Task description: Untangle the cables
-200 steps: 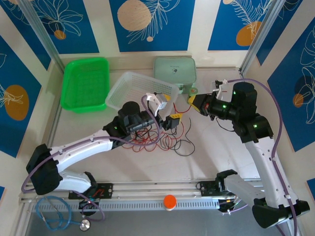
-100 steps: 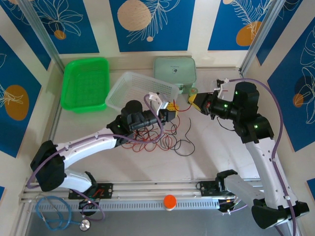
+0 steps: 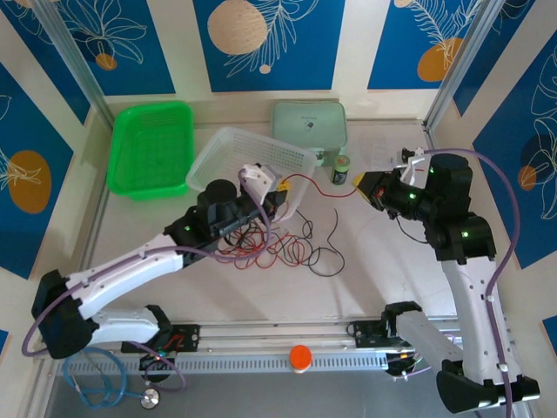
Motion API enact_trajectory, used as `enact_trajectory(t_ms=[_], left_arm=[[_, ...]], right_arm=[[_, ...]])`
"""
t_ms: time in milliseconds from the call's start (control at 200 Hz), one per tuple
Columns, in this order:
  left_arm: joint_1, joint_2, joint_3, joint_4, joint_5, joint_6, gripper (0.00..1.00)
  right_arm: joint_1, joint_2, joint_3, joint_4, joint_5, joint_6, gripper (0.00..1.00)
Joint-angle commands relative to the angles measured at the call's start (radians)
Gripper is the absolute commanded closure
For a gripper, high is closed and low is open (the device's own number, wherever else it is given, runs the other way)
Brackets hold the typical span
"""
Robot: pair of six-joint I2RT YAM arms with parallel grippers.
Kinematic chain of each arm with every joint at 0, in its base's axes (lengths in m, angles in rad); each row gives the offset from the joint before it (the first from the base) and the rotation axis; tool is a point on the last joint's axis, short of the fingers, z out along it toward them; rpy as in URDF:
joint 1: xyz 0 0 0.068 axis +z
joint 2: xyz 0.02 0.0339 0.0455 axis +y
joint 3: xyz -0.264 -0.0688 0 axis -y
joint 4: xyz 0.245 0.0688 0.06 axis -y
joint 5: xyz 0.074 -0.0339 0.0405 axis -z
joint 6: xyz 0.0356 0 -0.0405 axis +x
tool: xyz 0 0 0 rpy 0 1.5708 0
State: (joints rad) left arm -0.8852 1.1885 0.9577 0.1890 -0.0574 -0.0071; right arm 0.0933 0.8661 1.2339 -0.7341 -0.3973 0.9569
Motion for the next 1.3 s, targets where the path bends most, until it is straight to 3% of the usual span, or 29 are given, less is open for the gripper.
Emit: enact_trajectory(t_ms=[0,265,595,655,755,865,955,1086,1296], left_arm=[[0.012,-0.053,-0.036,-0.123,-0.142,0.081,1.0],[0.005,-0.156,-0.145,-0.241,-0.167,0.022,1.0],[-0.009,-0.216,-0.158,-0.268,-0.173,-0.03,1.0],[-0.009,-0.22,-0.143,-0.272,-0.186,-0.034,1.0],[-0.008,-0.218,-0.097,-0.301,-0.202,-0.048,1.0],[-0.009,-0.204,-0.027,-0.365,-0.207,-0.062,1.0],[-0.009,-0.181,0.055,-0.447,-0.222,-0.078,1.0],[-0.008,-0.121,0.236,-0.62,-0.284,-0.095,1.0],[0.029,0.042,0.6,-0.931,-0.552,-0.112,1.0]], right_arm=[[-0.045,-0.038,-0.02,-0.044,0.021,-0.043,1.0],[-0.116,-0.063,-0.103,0.04,0.008,0.013,1.0],[-0.119,-0.037,-0.17,0.154,-0.067,0.072,1.0],[-0.118,-0.041,-0.176,0.154,-0.081,0.063,0.83],[-0.116,-0.059,-0.186,0.157,-0.097,0.045,0.41],[-0.117,-0.077,-0.182,0.137,-0.116,0.011,0.14],[-0.116,-0.086,-0.172,0.097,-0.134,-0.021,0.07],[-0.116,-0.106,-0.17,0.041,-0.156,-0.066,0.06],[-0.116,-0.142,-0.212,0.015,-0.196,-0.104,0.06]])
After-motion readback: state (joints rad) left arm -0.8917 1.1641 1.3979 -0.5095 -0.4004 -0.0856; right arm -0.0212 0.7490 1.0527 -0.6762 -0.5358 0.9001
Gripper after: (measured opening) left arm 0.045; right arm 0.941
